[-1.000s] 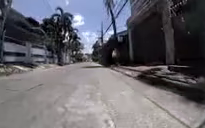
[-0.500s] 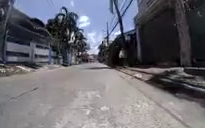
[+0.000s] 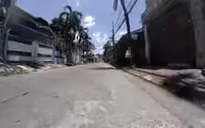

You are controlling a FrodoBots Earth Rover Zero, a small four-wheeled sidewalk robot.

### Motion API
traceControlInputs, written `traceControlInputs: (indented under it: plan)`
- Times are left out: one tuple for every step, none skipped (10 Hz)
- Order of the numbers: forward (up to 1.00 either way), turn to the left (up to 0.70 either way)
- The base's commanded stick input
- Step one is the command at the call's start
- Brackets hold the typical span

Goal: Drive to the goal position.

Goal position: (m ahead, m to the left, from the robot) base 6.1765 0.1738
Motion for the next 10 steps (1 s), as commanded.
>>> traceControlInputs:
  plan:
    - [1.0,0.1]
    - [1.0,0.1]
    - [1.0,0.1]
    - [1.0,0.1]
    - [1.0,0.1]
    - [1.0,0.1]
    - [1.0,0.1]
    - [1.0,0.1]
    - [1.0,-0.3]
    - [1.0,-0.3]
